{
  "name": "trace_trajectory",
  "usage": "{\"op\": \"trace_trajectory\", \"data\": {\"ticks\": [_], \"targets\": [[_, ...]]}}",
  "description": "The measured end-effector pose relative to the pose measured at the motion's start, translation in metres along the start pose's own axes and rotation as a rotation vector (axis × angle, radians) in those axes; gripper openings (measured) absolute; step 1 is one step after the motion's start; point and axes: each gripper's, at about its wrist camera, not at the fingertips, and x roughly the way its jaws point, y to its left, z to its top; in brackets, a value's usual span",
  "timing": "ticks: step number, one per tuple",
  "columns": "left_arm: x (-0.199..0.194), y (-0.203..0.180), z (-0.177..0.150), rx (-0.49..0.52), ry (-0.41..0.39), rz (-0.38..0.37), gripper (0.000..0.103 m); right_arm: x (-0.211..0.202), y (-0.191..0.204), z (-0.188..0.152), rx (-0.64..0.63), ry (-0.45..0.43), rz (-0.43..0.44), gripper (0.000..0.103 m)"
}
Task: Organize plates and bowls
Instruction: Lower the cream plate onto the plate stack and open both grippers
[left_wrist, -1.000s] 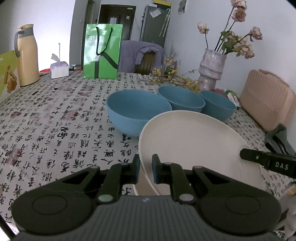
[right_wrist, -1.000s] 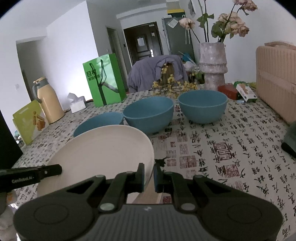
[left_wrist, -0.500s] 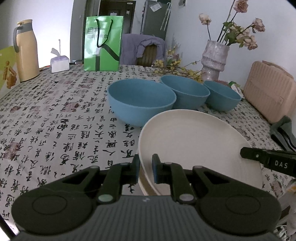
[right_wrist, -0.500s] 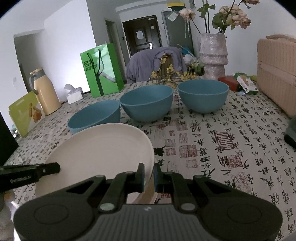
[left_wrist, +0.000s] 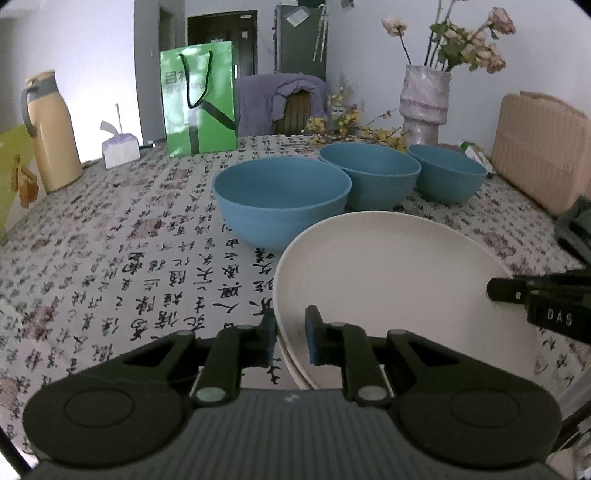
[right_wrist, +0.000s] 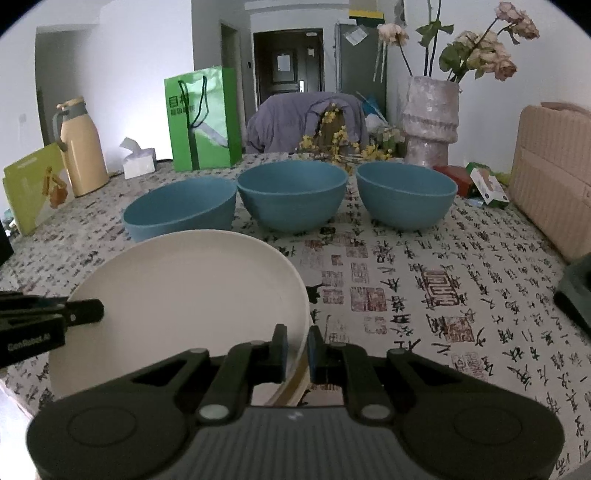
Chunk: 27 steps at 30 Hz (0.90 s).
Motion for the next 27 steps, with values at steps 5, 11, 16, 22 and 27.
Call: {"op": "trace_trajectory", "data": {"ticks": [5,11,16,22,27], "targets": [[0.002,-0.007,-0.002,0.042,-0.004,0.026,0.018,-0.001,0.007,-0.002,-0.034,-0.005,-0.029,0.012],[0.006,-0.010,-0.005,0.063,0.008,0.043,0.019,0.002,0.014,-0.005,-0.082,-0.005,-0.065,0.013],[0.007,-0.012,-0.006,0.073,0.010,0.052,0.019,0.004,0.019,-0.009,-0.117,-0.006,-0.088,0.014],[0.009,-0.015,-0.010,0.088,-0.002,0.071,0.019,0.007,0.028,-0.016,-0.188,-0.015,-0.130,0.016],[0.009,-0.019,-0.013,0.106,-0.025,0.089,0.019,0.008,0.034,-0.021,-0.232,-0.030,-0.158,0.016]]}}
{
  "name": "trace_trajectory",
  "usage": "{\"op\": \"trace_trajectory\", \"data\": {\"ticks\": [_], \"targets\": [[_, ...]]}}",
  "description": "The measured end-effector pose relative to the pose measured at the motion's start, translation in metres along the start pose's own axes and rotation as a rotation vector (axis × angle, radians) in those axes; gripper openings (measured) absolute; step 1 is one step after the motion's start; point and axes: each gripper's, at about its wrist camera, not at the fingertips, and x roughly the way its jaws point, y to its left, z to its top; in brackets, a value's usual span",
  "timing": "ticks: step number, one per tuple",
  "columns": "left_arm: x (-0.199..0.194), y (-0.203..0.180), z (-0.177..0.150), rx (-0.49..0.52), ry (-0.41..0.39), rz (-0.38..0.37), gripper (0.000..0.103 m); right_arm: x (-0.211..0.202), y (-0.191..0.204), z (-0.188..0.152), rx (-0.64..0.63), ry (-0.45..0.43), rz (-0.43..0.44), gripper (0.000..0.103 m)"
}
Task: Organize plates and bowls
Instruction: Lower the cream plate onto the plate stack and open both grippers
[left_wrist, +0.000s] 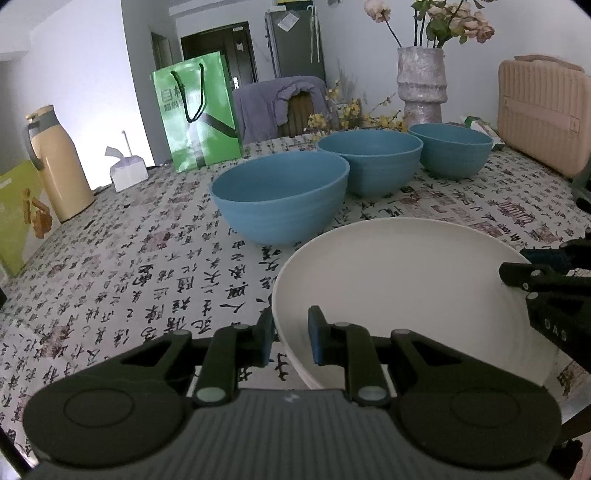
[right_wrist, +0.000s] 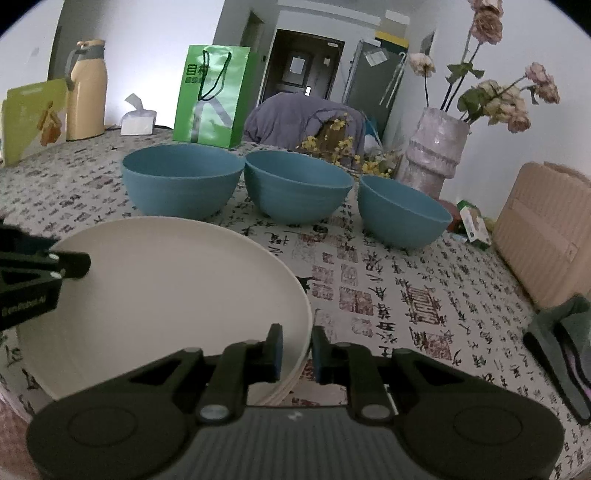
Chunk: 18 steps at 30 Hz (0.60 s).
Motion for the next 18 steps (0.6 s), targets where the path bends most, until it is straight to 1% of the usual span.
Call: {"op": "trace_trajectory", "data": {"ticks": [5,12,16,18], "targets": [[0.001,-0.001,-0.004,-0.001,-0.029,0.010,0.019,0.000,0.003,-0.002,-0.019,-0.015,-0.019,0.016],[0.001,-0.009,-0.013,0.024,-0.099,0.046,0.020,0.000,0.000,-0.005,0.001,-0.034,-0.015,0.016],[0.001,-0.013,-0.015,0.047,-0.115,0.066,0.021,-0.001,-0.001,-0.007,0.015,-0.044,-0.012,0.016],[0.001,-0.011,-0.014,0.039,-0.109,0.058,0.021,-0.001,-0.004,-0.007,0.035,-0.043,0.001,0.016]]}}
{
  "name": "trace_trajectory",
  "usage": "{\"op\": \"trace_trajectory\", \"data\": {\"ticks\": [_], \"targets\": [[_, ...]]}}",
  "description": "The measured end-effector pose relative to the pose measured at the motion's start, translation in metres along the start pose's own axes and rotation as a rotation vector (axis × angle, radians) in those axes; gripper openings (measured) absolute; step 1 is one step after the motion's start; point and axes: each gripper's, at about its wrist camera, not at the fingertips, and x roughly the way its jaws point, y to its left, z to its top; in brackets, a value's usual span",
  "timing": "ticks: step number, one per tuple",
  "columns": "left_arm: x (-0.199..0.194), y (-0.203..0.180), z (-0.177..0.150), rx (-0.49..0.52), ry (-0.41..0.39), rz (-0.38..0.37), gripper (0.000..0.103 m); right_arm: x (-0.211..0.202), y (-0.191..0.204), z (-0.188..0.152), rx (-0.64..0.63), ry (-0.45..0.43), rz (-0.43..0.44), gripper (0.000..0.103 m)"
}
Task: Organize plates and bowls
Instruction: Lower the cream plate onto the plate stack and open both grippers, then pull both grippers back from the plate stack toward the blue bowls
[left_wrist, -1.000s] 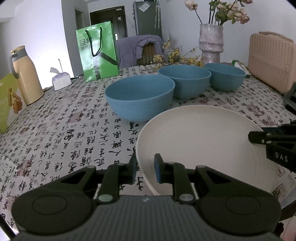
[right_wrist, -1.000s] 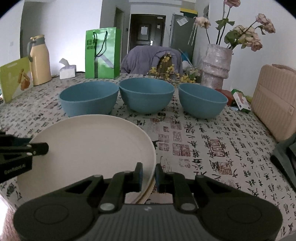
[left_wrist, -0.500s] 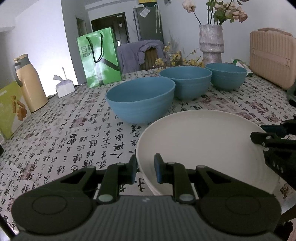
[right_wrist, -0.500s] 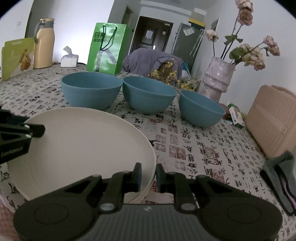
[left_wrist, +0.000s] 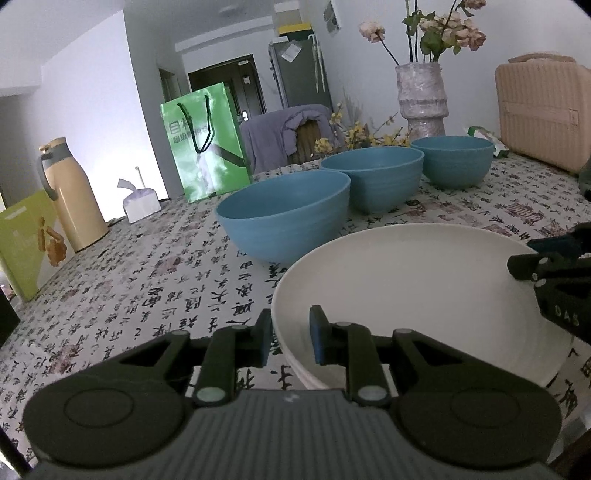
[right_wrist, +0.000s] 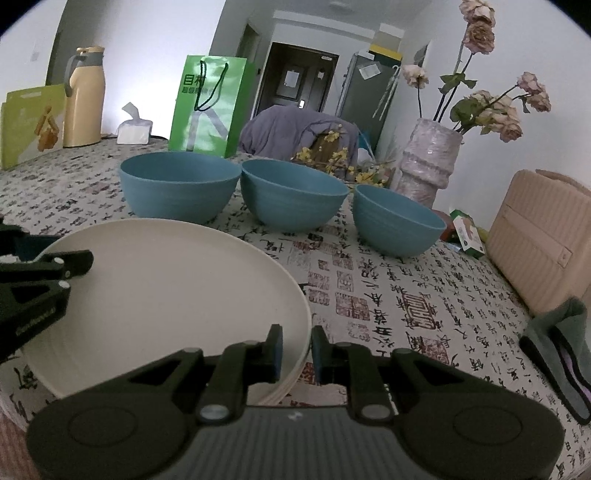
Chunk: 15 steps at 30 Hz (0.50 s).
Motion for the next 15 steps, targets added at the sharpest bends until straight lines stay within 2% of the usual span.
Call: {"op": "trace_trajectory", "data": {"ticks": [2,3,4,5,6,7,8,9,11,13,15], "targets": [[0.000,0.005,0.002,-0.023,0.011,-0.023,0.023,-0.001,-0.008,0.002,0.049,0.003,0.033,0.017],[0.000,0.008,0.003,-0.035,0.011,-0.034,0.028,-0.002,-0.013,0.004,0.081,-0.001,0.053,0.018],[-0.002,0.012,0.004,-0.049,0.003,-0.043,0.032,-0.003,-0.017,0.005,0.108,-0.004,0.071,0.025],[-0.005,0.014,0.005,-0.058,-0.009,-0.046,0.047,-0.005,-0.020,0.006,0.132,-0.008,0.086,0.031],[-0.009,0.017,0.007,-0.070,-0.027,-0.043,0.064,-0.007,-0.025,0.007,0.160,-0.017,0.103,0.049],[-0.012,0.020,0.008,-0.080,-0.043,-0.039,0.071,-0.010,-0.028,0.007,0.184,-0.026,0.118,0.071],[-0.016,0.024,0.010,-0.093,-0.063,-0.041,0.083,-0.013,-0.031,0.007,0.206,-0.039,0.136,0.079],[-0.020,0.027,0.012,-0.105,-0.077,-0.044,0.090,-0.016,-0.034,0.007,0.226,-0.055,0.156,0.088],[-0.027,0.036,0.014,-0.132,-0.101,-0.050,0.096,-0.023,-0.040,0.006,0.264,-0.085,0.194,0.091],[-0.033,0.044,0.016,-0.159,-0.117,-0.059,0.103,-0.027,-0.044,0.005,0.310,-0.097,0.211,0.102],[-0.038,0.052,0.017,-0.183,-0.124,-0.080,0.103,-0.033,-0.046,0.002,0.358,-0.118,0.219,0.103]]}}
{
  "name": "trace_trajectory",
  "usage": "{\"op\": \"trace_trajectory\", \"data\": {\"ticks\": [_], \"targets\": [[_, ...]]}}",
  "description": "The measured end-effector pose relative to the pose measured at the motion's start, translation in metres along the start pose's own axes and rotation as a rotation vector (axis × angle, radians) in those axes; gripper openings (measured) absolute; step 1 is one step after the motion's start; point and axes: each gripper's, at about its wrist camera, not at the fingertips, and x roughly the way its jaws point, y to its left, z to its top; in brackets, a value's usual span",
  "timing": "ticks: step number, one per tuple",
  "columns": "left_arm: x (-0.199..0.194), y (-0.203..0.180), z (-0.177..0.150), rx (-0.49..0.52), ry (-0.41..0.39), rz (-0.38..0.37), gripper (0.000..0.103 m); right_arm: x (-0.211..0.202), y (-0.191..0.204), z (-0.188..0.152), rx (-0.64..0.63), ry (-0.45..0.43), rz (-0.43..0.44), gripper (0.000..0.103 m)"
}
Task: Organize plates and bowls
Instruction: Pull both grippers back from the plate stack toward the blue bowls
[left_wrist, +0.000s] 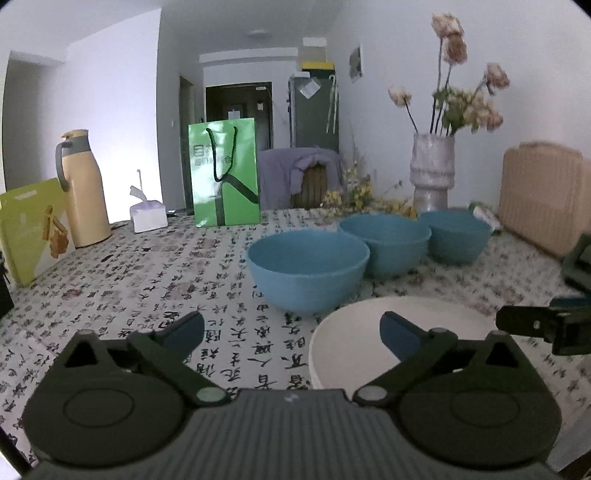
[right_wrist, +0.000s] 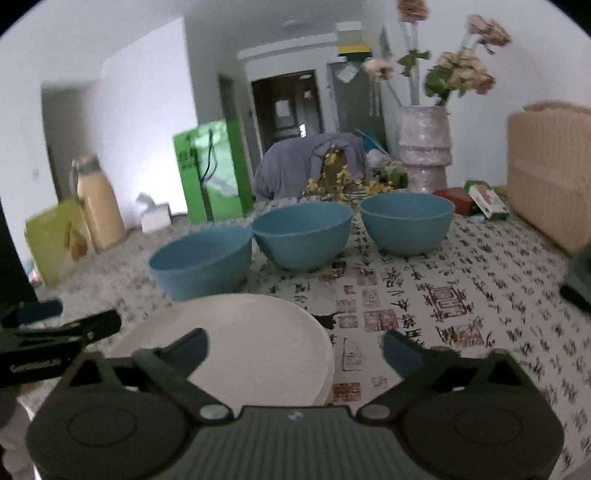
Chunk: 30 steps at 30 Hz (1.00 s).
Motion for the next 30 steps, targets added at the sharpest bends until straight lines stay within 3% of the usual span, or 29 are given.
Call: {"op": "trace_trajectory", "data": {"ticks": [7,16,25,30], "targets": [[-0.018,0.016,0.000,-0.041,0.007,-0.021,0.103,-0.011,0.008,-0.009,0.084,0.019,0.062,0.103],[-0.024,0.026,0.010,-0.030,0.030,-0.062,0.103,-0.011,0.022,-0.002,0.043,0.027,0.076,0.103],[-0.004,0.047,0.024,-0.074,0.063,-0.076,0.103,0.019,0.028,0.015,0.044,0.100,0.039,0.103],[0.011,0.058,0.035,-0.068,0.080,-0.088,0.103,0.039,0.032,0.034,0.027,0.143,0.079,0.103]]}}
